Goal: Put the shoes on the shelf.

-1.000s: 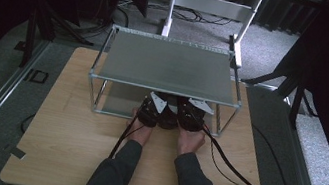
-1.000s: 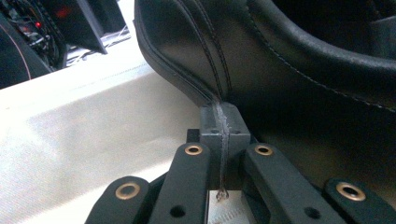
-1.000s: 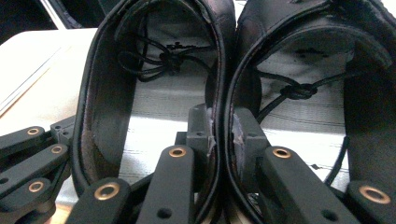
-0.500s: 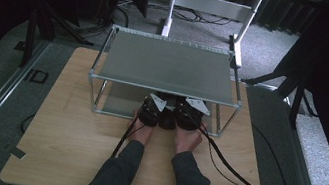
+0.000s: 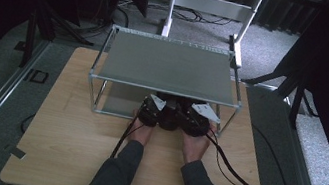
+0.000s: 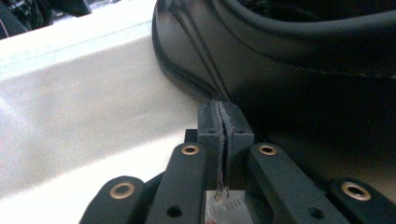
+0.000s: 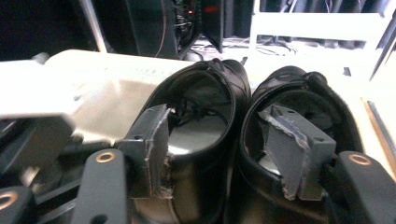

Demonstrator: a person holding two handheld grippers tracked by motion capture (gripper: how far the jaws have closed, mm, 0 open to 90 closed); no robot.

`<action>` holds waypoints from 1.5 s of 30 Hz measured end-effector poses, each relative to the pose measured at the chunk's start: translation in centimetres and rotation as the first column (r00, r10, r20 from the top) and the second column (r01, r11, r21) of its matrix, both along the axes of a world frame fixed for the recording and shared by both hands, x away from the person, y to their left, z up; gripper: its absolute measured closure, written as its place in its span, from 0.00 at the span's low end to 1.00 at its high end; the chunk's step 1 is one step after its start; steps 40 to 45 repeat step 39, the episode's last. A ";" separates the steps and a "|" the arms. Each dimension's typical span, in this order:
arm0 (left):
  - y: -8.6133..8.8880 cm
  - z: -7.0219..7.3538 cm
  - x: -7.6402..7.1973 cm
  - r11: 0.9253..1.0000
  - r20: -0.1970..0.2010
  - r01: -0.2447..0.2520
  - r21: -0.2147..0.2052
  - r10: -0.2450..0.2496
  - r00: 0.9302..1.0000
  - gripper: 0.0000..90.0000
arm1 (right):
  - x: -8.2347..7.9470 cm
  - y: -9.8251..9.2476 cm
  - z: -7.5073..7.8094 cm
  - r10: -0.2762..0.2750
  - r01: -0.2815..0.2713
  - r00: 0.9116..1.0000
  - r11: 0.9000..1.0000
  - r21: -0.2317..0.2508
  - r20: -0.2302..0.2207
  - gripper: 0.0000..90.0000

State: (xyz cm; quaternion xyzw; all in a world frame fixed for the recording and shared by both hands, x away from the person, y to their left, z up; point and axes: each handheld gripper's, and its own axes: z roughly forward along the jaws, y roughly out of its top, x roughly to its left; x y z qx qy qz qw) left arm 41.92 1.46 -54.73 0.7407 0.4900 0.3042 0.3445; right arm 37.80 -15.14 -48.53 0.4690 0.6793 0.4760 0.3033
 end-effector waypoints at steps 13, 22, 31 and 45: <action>1.7 1.4 -3.9 0.981 -0.018 0.079 -0.177 -0.083 0.996 0.76 | -1.1 -5.7 -1.6 0.003 -0.006 0.996 0.999 -0.031 -0.094 0.42; 0.0 1.9 -7.1 0.975 0.006 0.163 -0.149 -0.164 0.987 0.68 | -1.5 -6.0 -3.0 0.057 -0.066 0.982 0.997 -0.049 -0.178 0.43; 1.4 2.5 -9.8 0.957 -0.045 0.229 -0.175 -0.240 0.970 0.66 | -3.8 -8.1 -3.3 0.129 -0.165 0.957 0.978 -0.124 -0.261 0.42; 4.2 1.8 -10.6 0.969 -0.082 0.189 -0.161 -0.204 0.976 0.65 | -3.9 -9.9 -4.0 0.145 -0.216 0.934 0.957 -0.193 -0.327 0.39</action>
